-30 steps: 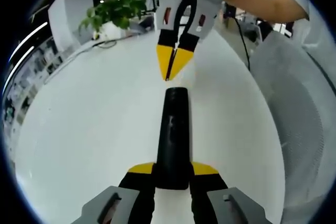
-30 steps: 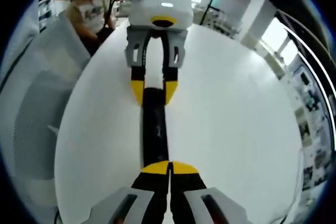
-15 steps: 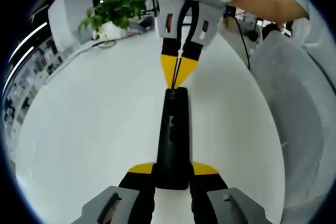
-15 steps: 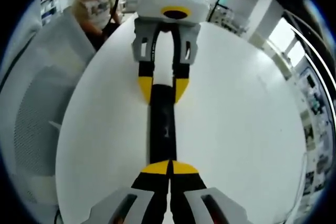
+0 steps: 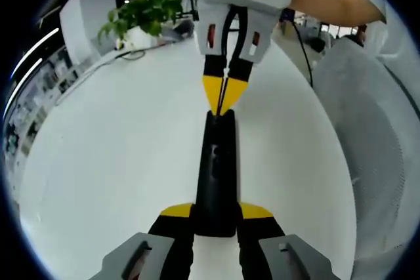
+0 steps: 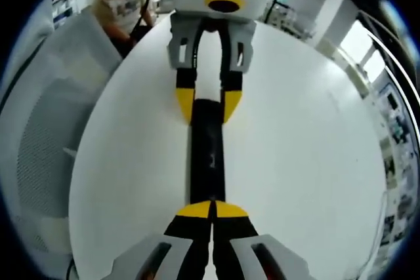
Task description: Press the specified remote control buttons in sequence, fully releasing each button before pressing the next.
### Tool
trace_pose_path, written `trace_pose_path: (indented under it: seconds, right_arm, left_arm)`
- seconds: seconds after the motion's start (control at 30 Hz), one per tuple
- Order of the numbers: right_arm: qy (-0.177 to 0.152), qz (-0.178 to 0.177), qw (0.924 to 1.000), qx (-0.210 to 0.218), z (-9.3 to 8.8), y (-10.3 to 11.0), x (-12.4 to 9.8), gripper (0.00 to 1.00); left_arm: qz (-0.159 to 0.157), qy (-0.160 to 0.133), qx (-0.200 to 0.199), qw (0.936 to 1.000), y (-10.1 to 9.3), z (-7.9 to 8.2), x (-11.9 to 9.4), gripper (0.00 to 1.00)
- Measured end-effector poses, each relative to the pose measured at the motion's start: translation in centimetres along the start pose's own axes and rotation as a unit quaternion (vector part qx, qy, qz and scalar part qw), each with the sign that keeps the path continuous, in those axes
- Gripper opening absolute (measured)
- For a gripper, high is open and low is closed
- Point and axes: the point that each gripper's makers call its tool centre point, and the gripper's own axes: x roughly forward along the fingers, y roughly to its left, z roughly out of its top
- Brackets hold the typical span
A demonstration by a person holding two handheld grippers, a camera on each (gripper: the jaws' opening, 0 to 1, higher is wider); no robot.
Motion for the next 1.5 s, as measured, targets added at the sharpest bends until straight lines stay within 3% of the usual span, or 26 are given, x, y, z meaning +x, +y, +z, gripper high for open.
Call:
trace_pose_path:
  seconds: [0.73, 1.5]
  right_arm:
    - [0.004, 0.012, 0.9999, -0.005, -0.01, 0.05, 0.52, 0.0]
    - [0.037, 0.024, 0.9989, -0.015, -0.11, 0.11, 0.61, 0.0]
  left_arm:
    - [0.001, -0.003, -0.002, 1.0, 0.06, -0.03, -0.04, 0.24]
    - [0.0, 0.0, 0.001, 1.0, 0.0, -0.02, -0.04, 0.24]
